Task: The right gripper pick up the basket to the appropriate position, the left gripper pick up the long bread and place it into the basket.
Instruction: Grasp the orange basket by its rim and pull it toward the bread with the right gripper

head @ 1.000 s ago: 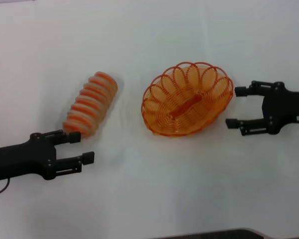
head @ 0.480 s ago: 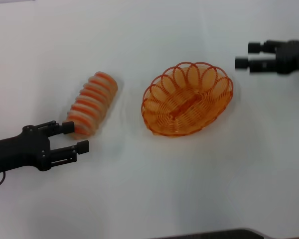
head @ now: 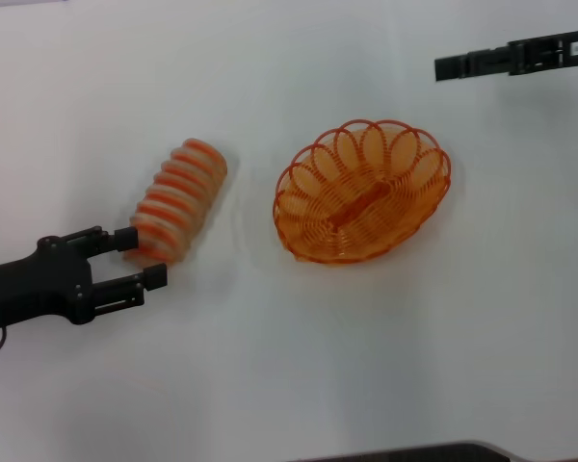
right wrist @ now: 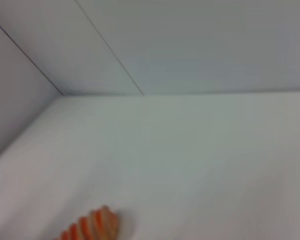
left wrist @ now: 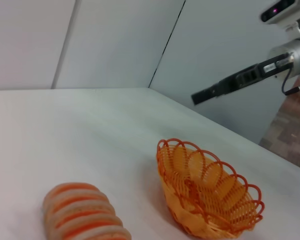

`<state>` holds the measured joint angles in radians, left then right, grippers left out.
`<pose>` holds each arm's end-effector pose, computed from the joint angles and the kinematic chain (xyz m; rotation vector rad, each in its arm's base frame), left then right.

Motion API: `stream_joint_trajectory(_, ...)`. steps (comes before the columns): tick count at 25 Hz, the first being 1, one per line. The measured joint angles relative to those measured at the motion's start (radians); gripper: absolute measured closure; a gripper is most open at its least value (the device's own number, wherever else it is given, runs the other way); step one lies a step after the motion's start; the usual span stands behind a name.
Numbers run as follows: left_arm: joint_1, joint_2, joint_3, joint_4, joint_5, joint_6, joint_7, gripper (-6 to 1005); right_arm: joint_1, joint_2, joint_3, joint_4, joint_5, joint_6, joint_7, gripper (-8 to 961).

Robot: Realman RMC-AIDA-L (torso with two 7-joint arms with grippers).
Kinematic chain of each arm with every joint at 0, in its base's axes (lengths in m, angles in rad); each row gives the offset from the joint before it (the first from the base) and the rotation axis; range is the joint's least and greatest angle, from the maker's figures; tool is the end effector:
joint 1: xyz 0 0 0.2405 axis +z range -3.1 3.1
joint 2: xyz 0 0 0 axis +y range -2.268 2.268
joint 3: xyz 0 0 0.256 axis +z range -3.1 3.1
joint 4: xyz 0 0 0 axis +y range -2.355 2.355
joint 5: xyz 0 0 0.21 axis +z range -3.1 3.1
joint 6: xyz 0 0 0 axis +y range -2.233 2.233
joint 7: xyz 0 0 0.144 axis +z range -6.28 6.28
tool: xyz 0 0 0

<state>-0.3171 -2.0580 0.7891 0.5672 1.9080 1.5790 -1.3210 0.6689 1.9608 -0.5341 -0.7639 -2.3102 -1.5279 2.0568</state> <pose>-0.3182 0.2590 -0.0142 -2.6780 -0.8679 -0.7313 0.2701 0.3818 0.0716 -2.4583 1.3021 0.4414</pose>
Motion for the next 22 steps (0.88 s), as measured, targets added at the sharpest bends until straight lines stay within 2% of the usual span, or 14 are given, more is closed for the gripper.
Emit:
stream_joint_trajectory(4,0.008,-0.005,-0.001,0.032,0.001,-0.001,0.0,237,0.06,0.016,-0.059,0.014,-0.127,0.052,0.056,33)
stream_joint_trajectory(7,0.009,-0.008,-0.001,0.045,0.004,-0.004,0.0,238,0.081,0.023,-0.101,0.022,-0.159,0.076,0.085,34)
stream_joint_trajectory(22,0.007,-0.013,-0.001,0.066,0.006,-0.027,0.029,233,0.092,0.032,-0.183,0.072,-0.169,0.152,0.124,38)
